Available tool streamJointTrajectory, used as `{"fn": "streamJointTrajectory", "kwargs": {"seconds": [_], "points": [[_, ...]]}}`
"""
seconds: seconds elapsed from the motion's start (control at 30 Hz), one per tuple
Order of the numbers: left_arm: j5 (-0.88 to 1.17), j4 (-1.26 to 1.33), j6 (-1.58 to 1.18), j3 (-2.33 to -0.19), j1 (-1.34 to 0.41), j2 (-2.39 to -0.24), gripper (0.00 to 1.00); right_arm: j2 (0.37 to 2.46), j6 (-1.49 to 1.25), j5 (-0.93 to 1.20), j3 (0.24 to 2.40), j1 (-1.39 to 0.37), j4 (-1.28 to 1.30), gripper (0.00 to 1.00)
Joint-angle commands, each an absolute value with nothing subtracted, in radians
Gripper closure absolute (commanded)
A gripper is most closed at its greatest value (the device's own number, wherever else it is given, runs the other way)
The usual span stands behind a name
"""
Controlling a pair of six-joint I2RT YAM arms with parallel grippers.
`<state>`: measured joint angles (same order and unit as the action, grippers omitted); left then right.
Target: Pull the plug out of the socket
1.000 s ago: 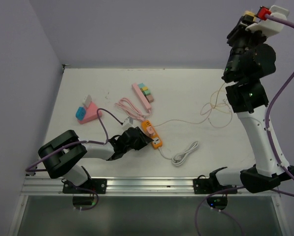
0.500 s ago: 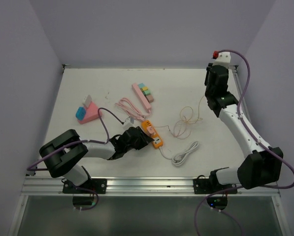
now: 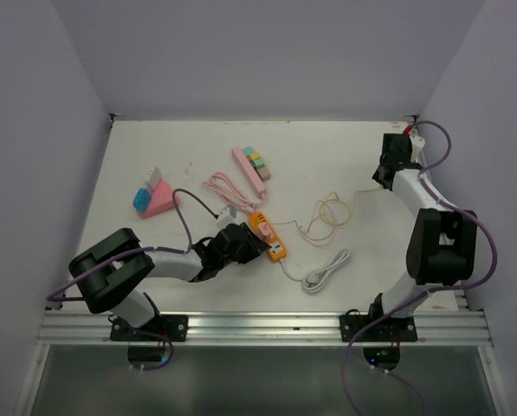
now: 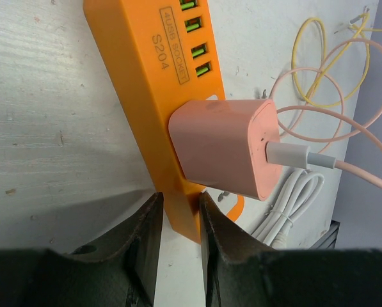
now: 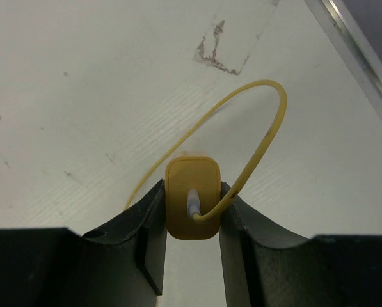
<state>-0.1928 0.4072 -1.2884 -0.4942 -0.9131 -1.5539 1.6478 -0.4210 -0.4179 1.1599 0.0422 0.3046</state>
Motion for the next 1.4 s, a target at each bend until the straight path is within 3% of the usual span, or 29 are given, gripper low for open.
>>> {"fn": "streamJointTrajectory", "kwargs": {"seconds": [0.0,0.2,0.43,0.53,0.83,0.93,1.13,1.37], "points": [[-0.221,0.224,-1.212,-0.463,-0.917,-1.583,0.68,1.683,-0.525,-0.367,1.173,0.071,0.341,0.72],[-0.215,0.23,-1.206,-0.463,-0.917,-1.586,0.68,1.723,-0.526,-0.325,1.189,0.092,0.373,0.57],[-0.212,0.23,-1.206,-0.46,-0.917,-1.583,0.68,1.658,-0.525,-0.299,1.181,0.092,0.408,0.16],[-0.212,0.233,-1.206,-0.46,-0.917,-1.582,0.68,1.591,-0.503,-0.269,1.172,0.091,0.432,0.1],[-0.201,0.238,-1.204,-0.463,-0.917,-1.591,0.68,1.286,-0.408,-0.097,1.066,0.008,0.394,0.07],[-0.201,0.238,-1.206,-0.465,-0.917,-1.594,0.68,1.223,-0.364,-0.1,1.06,-0.138,0.39,0.07],[-0.196,0.235,-1.21,-0.466,-0.917,-1.6,0.68,1.19,-0.333,-0.077,1.028,-0.408,0.344,0.16],[-0.192,0.232,-1.218,-0.466,-0.917,-1.606,0.68,1.297,-0.365,-0.132,1.052,-0.638,0.351,0.25]]}}
